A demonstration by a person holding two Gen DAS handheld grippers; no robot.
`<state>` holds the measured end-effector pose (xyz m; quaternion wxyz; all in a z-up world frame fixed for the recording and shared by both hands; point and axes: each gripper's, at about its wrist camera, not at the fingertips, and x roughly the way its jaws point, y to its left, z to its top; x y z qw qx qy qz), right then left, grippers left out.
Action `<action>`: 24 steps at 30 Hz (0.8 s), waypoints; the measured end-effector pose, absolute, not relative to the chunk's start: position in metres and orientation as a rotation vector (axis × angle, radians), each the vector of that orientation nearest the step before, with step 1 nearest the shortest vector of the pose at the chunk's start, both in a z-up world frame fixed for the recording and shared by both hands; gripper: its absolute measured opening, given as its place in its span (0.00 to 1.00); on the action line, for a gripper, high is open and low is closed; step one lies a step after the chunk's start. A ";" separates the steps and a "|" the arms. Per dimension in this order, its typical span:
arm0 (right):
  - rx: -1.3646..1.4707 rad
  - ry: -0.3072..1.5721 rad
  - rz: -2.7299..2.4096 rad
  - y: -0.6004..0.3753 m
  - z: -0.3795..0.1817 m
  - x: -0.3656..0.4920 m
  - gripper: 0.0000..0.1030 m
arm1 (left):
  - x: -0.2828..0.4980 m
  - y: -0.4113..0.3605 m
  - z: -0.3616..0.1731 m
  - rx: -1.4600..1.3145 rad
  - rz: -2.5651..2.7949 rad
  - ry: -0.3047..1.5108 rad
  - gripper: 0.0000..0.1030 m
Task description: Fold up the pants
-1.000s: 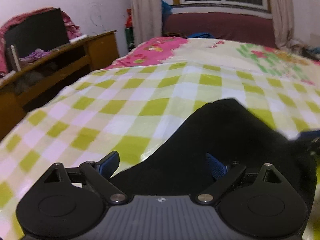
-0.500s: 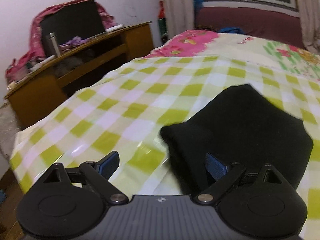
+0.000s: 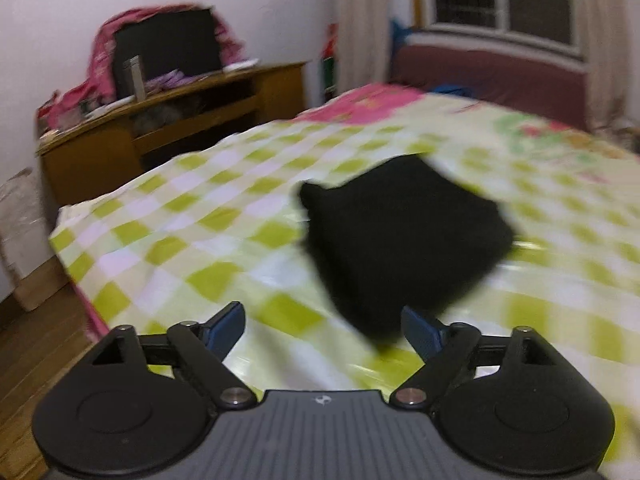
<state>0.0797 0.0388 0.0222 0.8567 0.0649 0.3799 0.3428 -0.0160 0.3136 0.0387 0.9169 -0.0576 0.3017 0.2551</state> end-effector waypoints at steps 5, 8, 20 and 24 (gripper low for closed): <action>0.137 0.795 0.728 0.033 0.021 0.055 0.49 | -0.043 0.258 0.046 -0.148 0.454 0.587 1.00; 0.140 0.801 0.735 0.031 0.019 0.046 0.49 | -0.052 0.239 0.046 -0.152 0.442 0.586 1.00; 0.116 0.830 0.784 0.040 0.007 0.020 0.51 | -0.073 0.217 0.033 -0.147 0.477 0.641 1.00; 0.119 0.829 0.785 0.040 0.007 0.019 0.52 | -0.073 0.212 0.034 -0.132 0.476 0.639 1.00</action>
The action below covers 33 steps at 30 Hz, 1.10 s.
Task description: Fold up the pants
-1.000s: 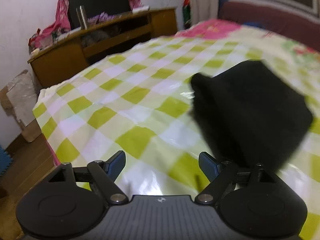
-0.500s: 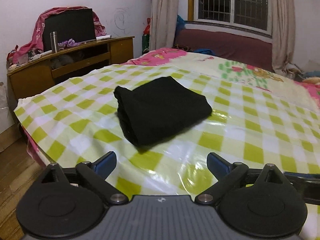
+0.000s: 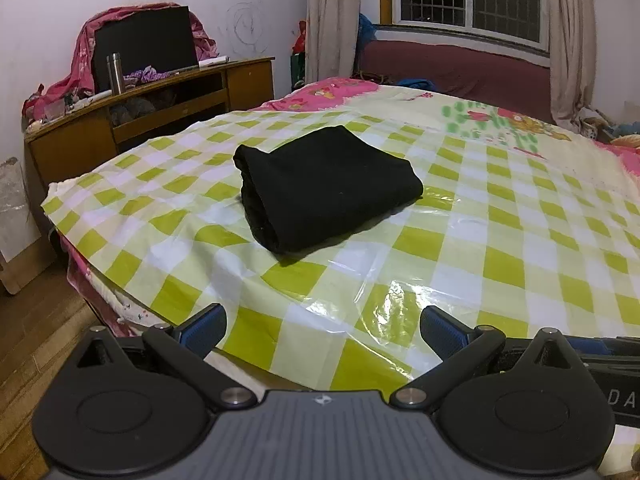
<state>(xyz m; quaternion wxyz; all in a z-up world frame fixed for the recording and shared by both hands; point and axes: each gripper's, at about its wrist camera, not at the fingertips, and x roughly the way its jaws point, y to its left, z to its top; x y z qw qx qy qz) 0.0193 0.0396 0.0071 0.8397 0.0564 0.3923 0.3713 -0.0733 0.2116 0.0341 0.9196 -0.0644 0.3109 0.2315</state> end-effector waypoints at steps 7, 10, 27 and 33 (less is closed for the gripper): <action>0.120 0.831 0.790 0.038 0.007 0.017 0.52 | -0.074 0.206 0.036 -0.120 0.485 0.628 1.00; 0.120 0.832 0.794 0.039 0.007 0.016 0.53 | -0.075 0.206 0.038 -0.124 0.495 0.623 1.00; 0.106 0.843 0.820 0.043 0.005 0.009 0.56 | -0.077 0.198 0.040 -0.094 0.492 0.612 1.00; 0.116 0.846 0.816 0.041 0.004 0.009 0.56 | -0.079 0.196 0.041 -0.082 0.507 0.607 1.00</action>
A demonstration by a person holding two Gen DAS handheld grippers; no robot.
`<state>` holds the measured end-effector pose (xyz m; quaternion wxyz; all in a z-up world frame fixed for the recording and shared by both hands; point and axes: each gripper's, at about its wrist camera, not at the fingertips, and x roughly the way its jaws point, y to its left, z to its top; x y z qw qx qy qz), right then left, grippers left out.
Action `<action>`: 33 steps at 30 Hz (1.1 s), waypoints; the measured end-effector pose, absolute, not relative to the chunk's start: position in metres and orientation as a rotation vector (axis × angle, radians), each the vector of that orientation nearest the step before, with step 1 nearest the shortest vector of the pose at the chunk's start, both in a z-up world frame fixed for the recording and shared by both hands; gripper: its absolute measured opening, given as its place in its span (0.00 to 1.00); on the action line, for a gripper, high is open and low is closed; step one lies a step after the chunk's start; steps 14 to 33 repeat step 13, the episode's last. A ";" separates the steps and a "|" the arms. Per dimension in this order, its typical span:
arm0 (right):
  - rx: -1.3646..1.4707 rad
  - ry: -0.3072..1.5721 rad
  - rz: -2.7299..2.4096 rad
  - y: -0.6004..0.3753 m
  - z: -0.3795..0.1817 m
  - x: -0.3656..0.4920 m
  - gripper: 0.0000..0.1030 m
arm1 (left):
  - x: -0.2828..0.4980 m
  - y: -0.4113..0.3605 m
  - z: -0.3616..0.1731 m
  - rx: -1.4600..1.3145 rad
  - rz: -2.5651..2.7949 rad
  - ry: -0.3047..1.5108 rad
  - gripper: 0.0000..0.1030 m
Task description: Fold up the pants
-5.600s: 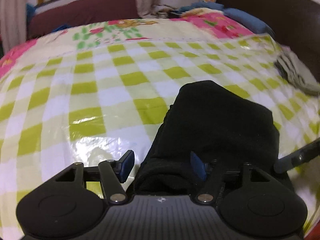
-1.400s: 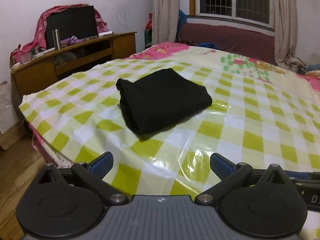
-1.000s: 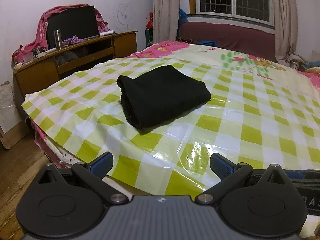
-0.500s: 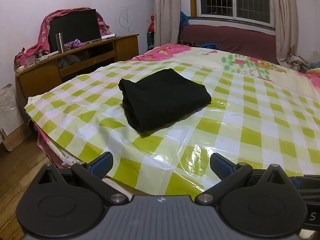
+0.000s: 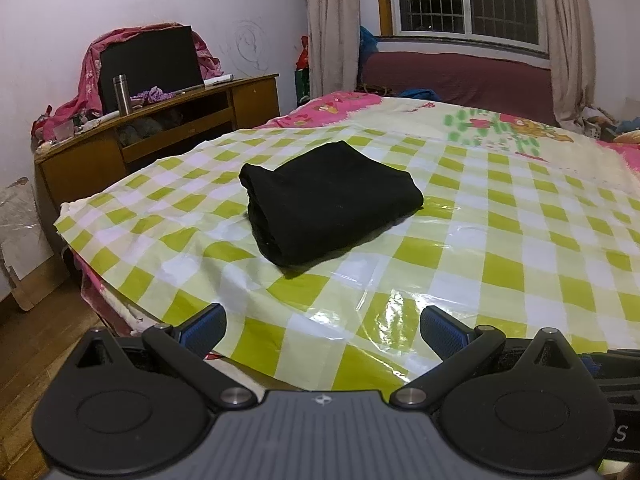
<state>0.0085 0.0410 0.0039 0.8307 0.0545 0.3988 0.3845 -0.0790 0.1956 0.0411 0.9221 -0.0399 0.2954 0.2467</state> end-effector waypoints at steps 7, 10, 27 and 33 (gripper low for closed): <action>0.121 0.839 0.804 0.039 0.004 0.009 0.56 | -0.081 0.196 0.042 -0.081 0.517 0.601 1.00; 0.124 0.841 0.801 0.039 0.004 0.008 0.56 | -0.081 0.195 0.042 -0.077 0.521 0.600 1.00; 0.123 0.841 0.802 0.038 0.004 0.009 0.56 | -0.081 0.195 0.043 -0.070 0.528 0.595 1.00; 0.123 0.841 0.802 0.038 0.004 0.009 0.56 | -0.081 0.195 0.043 -0.070 0.528 0.595 1.00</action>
